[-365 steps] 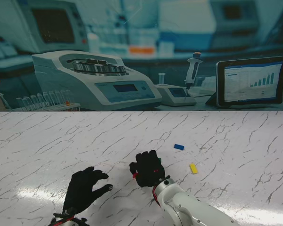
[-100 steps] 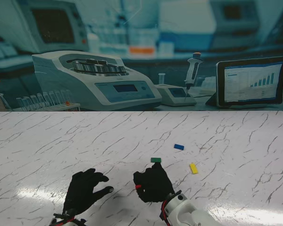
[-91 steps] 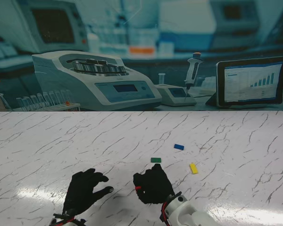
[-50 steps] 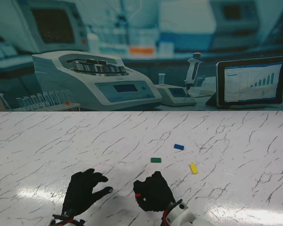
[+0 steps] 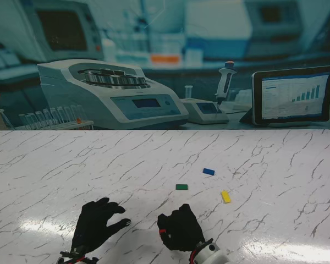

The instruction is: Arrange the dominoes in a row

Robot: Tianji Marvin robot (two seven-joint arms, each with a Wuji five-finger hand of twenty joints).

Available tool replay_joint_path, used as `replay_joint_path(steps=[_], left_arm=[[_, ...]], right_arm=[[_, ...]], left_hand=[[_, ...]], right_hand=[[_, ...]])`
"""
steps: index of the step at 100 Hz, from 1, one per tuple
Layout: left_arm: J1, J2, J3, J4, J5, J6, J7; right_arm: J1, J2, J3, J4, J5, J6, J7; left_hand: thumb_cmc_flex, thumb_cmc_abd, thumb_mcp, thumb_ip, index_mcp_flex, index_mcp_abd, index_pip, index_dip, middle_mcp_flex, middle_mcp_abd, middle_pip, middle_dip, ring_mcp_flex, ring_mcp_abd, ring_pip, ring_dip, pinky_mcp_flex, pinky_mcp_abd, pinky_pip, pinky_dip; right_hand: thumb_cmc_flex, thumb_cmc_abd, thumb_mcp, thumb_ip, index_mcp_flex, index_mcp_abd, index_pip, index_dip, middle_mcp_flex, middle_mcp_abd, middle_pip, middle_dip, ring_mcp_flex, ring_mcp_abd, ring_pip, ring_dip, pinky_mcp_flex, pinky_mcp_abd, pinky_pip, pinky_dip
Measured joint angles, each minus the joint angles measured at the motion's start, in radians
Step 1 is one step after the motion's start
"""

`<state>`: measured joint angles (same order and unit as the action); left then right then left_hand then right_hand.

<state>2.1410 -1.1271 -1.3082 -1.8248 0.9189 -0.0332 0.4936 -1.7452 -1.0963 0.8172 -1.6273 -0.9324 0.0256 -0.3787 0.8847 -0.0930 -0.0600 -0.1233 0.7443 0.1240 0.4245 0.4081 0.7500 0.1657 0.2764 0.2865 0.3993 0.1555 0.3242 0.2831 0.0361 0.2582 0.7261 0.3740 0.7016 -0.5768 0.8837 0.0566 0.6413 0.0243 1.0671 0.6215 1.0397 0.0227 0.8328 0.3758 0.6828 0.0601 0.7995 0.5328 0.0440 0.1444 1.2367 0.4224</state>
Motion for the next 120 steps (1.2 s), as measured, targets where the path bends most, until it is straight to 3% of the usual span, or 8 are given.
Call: replay_joint_path(steps=[89, 120], left_arm=[[0.002, 0.000, -0.002, -0.003, -0.007, 0.004, -0.002], [0.003, 0.000, -0.003, -0.005, -0.007, 0.005, -0.002]], right_arm=[[-0.043, 0.001, 0.032, -0.021, 0.000, -0.005, 0.027], [-0.052, 0.005, 0.046, -0.036, 0.000, -0.010, 0.053]], left_hand=[[0.000, 0.000, 0.000, 0.000, 0.012, 0.000, 0.015, 0.000, 0.003, 0.000, 0.000, 0.000, 0.000, 0.000, 0.000, 0.000, 0.000, 0.000, 0.000, 0.000], [0.000, 0.000, 0.000, 0.000, 0.012, -0.001, 0.018, 0.000, 0.003, 0.000, 0.000, 0.000, 0.000, 0.000, 0.000, 0.000, 0.000, 0.000, 0.000, 0.000]], right_hand=[[0.002, 0.013, -0.011, -0.013, 0.009, 0.024, -0.031, 0.000, -0.013, 0.014, -0.025, 0.010, -0.020, 0.000, 0.003, 0.002, -0.019, 0.000, 0.000, 0.000], [0.002, 0.012, -0.011, -0.013, -0.035, 0.033, -0.068, 0.000, -0.063, 0.034, -0.053, 0.011, -0.049, 0.008, 0.002, 0.002, -0.030, 0.000, -0.003, 0.000]])
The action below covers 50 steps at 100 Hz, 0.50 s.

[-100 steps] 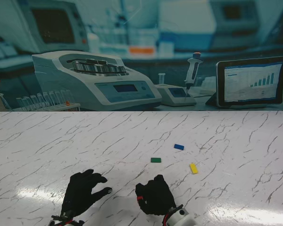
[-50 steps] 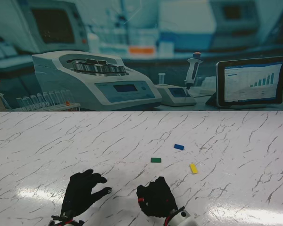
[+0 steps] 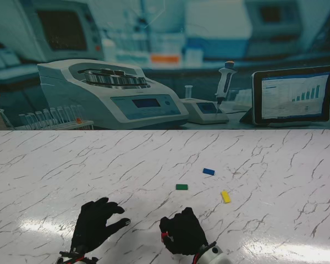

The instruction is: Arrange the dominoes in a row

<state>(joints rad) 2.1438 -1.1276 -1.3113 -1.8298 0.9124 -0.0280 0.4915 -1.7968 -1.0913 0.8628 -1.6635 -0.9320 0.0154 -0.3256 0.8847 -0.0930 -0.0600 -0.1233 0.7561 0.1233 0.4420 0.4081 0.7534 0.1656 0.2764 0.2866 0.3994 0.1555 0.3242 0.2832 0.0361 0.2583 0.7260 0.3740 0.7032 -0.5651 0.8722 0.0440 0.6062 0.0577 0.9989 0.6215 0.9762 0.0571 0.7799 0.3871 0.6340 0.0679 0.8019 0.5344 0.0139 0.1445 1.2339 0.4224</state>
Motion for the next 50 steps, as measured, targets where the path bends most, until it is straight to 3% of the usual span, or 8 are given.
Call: replay_joint_path(steps=[23, 50], left_arm=[[0.001, 0.000, -0.001, -0.002, 0.001, 0.002, 0.000], [0.002, 0.000, -0.001, -0.004, 0.001, 0.004, -0.002]], right_arm=[[-0.009, 0.004, 0.014, -0.011, 0.004, -0.011, 0.026], [-0.020, 0.010, 0.038, -0.028, 0.006, -0.035, 0.072]], left_hand=[[0.000, 0.000, 0.000, 0.000, 0.000, 0.000, 0.002, 0.000, 0.000, 0.000, 0.000, 0.000, 0.000, 0.000, 0.000, 0.000, 0.000, 0.000, 0.000, 0.000], [0.000, 0.000, 0.000, 0.000, 0.000, 0.000, 0.002, 0.000, 0.000, 0.000, 0.000, 0.000, 0.000, 0.000, 0.000, 0.000, 0.000, 0.000, 0.000, 0.000]], right_hand=[[-0.011, 0.000, -0.010, 0.000, 0.000, 0.020, -0.136, 0.000, -0.026, 0.026, -0.070, 0.001, -0.031, 0.023, -0.003, 0.001, -0.015, 0.000, -0.025, 0.000], [-0.040, 0.014, -0.026, 0.000, 0.007, 0.026, -0.287, 0.049, -0.064, 0.047, -0.119, 0.001, -0.063, 0.036, -0.019, 0.010, -0.029, 0.000, -0.051, 0.000]])
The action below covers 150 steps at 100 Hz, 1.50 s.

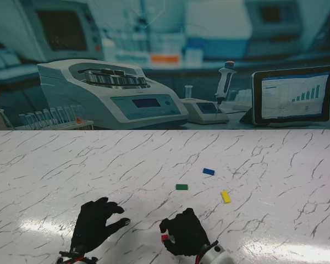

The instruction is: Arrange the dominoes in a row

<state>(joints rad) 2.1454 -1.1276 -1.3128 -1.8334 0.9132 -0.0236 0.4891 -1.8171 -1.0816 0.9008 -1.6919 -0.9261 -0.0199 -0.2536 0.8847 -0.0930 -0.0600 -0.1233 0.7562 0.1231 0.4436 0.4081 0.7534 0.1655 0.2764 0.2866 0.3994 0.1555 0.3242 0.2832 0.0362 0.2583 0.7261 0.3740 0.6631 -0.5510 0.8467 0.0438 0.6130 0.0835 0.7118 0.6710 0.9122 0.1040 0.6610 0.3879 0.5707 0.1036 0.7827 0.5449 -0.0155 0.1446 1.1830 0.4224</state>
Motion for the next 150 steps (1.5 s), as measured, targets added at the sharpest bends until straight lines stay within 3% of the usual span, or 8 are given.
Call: replay_joint_path(steps=[32, 50, 65, 93, 114, 150], left_arm=[[0.003, 0.000, -0.003, -0.002, 0.000, 0.001, -0.001], [0.006, 0.000, -0.005, -0.005, 0.006, 0.006, -0.002], [0.007, 0.001, -0.006, -0.011, 0.020, 0.023, -0.011], [0.008, 0.005, -0.006, -0.016, 0.035, 0.031, -0.019], [0.008, 0.005, -0.005, -0.017, 0.036, 0.033, -0.020], [0.007, 0.006, -0.004, -0.020, 0.039, 0.039, -0.024]], right_arm=[[-0.014, 0.007, 0.030, -0.027, -0.002, -0.018, 0.063], [-0.047, 0.016, 0.092, -0.080, -0.020, -0.040, 0.140], [-0.066, 0.022, 0.126, -0.114, -0.049, -0.039, 0.144], [-0.079, 0.022, 0.186, -0.150, -0.099, -0.006, 0.158], [-0.071, 0.023, 0.227, -0.149, -0.117, -0.002, 0.182], [-0.028, 0.032, 0.218, -0.043, -0.148, -0.025, 0.131]], left_hand=[[0.000, 0.000, 0.000, 0.000, 0.000, 0.000, 0.002, 0.000, 0.000, 0.000, 0.000, 0.000, 0.000, 0.000, 0.000, 0.000, 0.000, 0.000, 0.000, 0.000], [0.000, -0.001, 0.000, 0.000, 0.000, 0.000, 0.007, 0.000, 0.000, -0.002, 0.000, 0.000, 0.000, 0.000, 0.000, 0.000, 0.000, 0.000, 0.000, 0.000], [0.000, -0.014, 0.000, 0.000, 0.000, -0.014, 0.008, 0.000, 0.000, -0.010, 0.000, 0.000, 0.000, 0.000, 0.000, 0.000, 0.000, 0.000, 0.000, 0.000], [-0.001, -0.038, 0.000, 0.000, 0.000, -0.025, 0.021, 0.000, 0.000, -0.022, 0.000, 0.000, 0.000, 0.000, 0.000, 0.000, 0.000, 0.000, 0.000, 0.000], [-0.001, -0.038, 0.000, 0.000, 0.000, -0.025, 0.023, 0.002, 0.000, -0.023, 0.000, 0.000, 0.000, 0.000, 0.000, 0.000, 0.000, 0.000, 0.000, 0.000], [-0.001, -0.038, 0.000, 0.000, 0.000, -0.025, 0.030, 0.002, 0.000, -0.023, 0.000, 0.000, 0.000, 0.000, 0.000, 0.000, 0.000, 0.000, 0.000, 0.000]], right_hand=[[-0.025, 0.049, -0.038, 0.000, 0.003, 0.024, -0.175, 0.085, -0.070, 0.019, -0.056, 0.000, -0.048, 0.019, -0.023, 0.001, -0.023, 0.000, -0.048, 0.000], [-0.037, 0.064, -0.078, 0.000, -0.019, 0.047, -0.315, 0.099, -0.164, 0.047, -0.121, -0.002, -0.109, 0.043, -0.068, 0.001, -0.038, 0.000, -0.077, 0.000], [-0.037, 0.065, -0.095, 0.000, -0.047, 0.071, -0.387, 0.099, -0.214, 0.060, -0.170, -0.003, -0.136, 0.048, -0.105, 0.001, -0.046, 0.000, -0.085, 0.000], [-0.037, 0.065, -0.098, 0.000, -0.070, 0.082, -0.423, 0.052, -0.294, 0.077, -0.221, -0.004, -0.212, 0.049, -0.150, -0.025, -0.046, 0.000, -0.086, 0.000], [-0.036, 0.065, -0.098, 0.000, -0.070, 0.082, -0.434, 0.039, -0.295, 0.061, -0.246, -0.011, -0.221, 0.011, -0.158, -0.046, -0.045, 0.000, -0.097, 0.000], [-0.036, 0.065, -0.098, 0.000, -0.080, 0.049, -0.447, 0.015, -0.346, 0.026, -0.289, -0.040, -0.261, -0.021, -0.172, -0.060, -0.046, 0.000, -0.121, 0.000]])
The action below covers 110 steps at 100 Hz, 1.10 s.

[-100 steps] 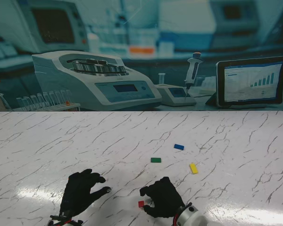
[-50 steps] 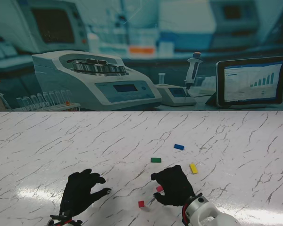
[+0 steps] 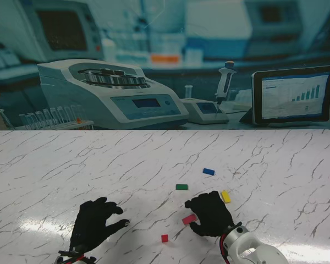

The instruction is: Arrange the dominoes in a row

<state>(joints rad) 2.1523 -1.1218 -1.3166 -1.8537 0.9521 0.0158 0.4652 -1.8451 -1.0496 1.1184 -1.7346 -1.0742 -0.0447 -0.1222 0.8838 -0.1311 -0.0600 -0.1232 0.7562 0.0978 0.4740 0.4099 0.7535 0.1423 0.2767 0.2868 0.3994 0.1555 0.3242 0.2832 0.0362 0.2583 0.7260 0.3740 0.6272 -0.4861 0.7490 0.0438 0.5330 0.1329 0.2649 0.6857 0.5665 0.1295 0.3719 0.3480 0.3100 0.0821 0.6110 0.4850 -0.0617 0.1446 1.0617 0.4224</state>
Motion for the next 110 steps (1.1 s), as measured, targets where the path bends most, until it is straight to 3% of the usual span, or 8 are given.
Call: replay_joint_path(steps=[26, 52, 73, 82, 101, 110], left_arm=[[0.002, 0.001, -0.004, -0.006, 0.003, 0.002, -0.014], [0.013, 0.003, -0.010, -0.018, 0.010, 0.004, -0.024], [0.013, 0.003, -0.011, -0.018, 0.008, 0.004, -0.024], [0.013, 0.003, -0.011, -0.018, 0.008, 0.004, -0.024], [0.016, 0.003, -0.011, -0.021, 0.007, 0.005, -0.028], [0.016, 0.003, -0.011, -0.021, 0.006, 0.006, -0.028]], right_arm=[[0.046, 0.001, -0.046, 0.087, 0.020, -0.023, -0.068], [0.073, 0.001, -0.080, 0.125, 0.014, -0.022, -0.076], [0.083, 0.000, -0.103, 0.158, 0.011, -0.016, -0.158], [0.087, -0.002, -0.115, 0.174, 0.008, -0.005, -0.197], [0.093, -0.007, -0.124, 0.176, 0.022, 0.000, -0.196], [0.094, -0.009, -0.127, 0.175, 0.023, 0.010, -0.196]], left_hand=[[0.000, 0.000, 0.000, 0.000, 0.000, 0.000, 0.002, 0.000, 0.000, 0.000, 0.000, 0.000, 0.000, 0.000, 0.000, 0.000, 0.002, 0.000, 0.000, 0.000], [0.000, 0.000, 0.000, 0.000, 0.000, 0.000, 0.004, 0.000, 0.000, 0.000, 0.002, 0.000, 0.000, 0.000, 0.000, 0.000, 0.010, -0.001, 0.000, 0.000], [0.000, 0.000, 0.000, 0.000, 0.000, 0.000, 0.013, 0.000, 0.000, 0.000, 0.002, 0.000, 0.000, 0.000, 0.000, 0.000, 0.010, -0.001, 0.000, 0.000], [0.000, 0.000, 0.000, 0.000, 0.000, 0.000, 0.014, 0.000, 0.000, -0.001, 0.002, 0.000, 0.000, 0.000, 0.000, 0.000, 0.010, -0.001, 0.000, 0.000], [0.000, 0.000, 0.000, 0.000, 0.000, 0.000, 0.014, 0.000, 0.000, -0.001, 0.002, 0.000, 0.000, 0.000, 0.000, 0.000, 0.010, -0.001, 0.000, 0.000], [0.000, 0.000, 0.000, 0.000, 0.000, 0.000, 0.014, 0.000, 0.000, -0.001, 0.002, 0.000, 0.000, 0.000, 0.000, 0.000, 0.010, -0.001, 0.000, 0.000]], right_hand=[[0.029, 0.000, 0.026, 0.000, 0.000, -0.025, -0.001, -0.013, -0.011, -0.021, -0.018, -0.020, 0.000, -0.016, 0.000, -0.001, 0.000, 0.000, 0.000, 0.000], [0.035, 0.006, 0.040, 0.000, 0.001, -0.052, 0.002, -0.014, -0.027, -0.035, -0.005, -0.032, -0.001, -0.030, 0.026, -0.001, 0.007, 0.000, 0.000, 0.000], [0.087, -0.006, 0.090, 0.000, 0.046, -0.088, 0.131, 0.020, 0.007, -0.056, 0.092, -0.009, 0.001, -0.048, 0.087, -0.001, 0.028, 0.000, 0.025, 0.000], [0.099, -0.015, 0.124, -0.047, 0.044, -0.101, 0.217, 0.022, 0.015, -0.060, 0.144, 0.018, 0.018, -0.049, 0.112, -0.001, 0.037, 0.000, 0.038, 0.000], [0.143, -0.040, 0.138, -0.059, 0.043, -0.115, 0.489, 0.016, 0.013, -0.059, 0.243, 0.094, 0.027, -0.048, 0.146, -0.001, 0.045, 0.000, 0.052, 0.000], [0.145, -0.047, 0.141, -0.059, 0.043, -0.116, 0.530, 0.009, 0.012, -0.059, 0.271, 0.122, 0.028, -0.040, 0.161, 0.008, 0.048, 0.000, 0.063, 0.000]])
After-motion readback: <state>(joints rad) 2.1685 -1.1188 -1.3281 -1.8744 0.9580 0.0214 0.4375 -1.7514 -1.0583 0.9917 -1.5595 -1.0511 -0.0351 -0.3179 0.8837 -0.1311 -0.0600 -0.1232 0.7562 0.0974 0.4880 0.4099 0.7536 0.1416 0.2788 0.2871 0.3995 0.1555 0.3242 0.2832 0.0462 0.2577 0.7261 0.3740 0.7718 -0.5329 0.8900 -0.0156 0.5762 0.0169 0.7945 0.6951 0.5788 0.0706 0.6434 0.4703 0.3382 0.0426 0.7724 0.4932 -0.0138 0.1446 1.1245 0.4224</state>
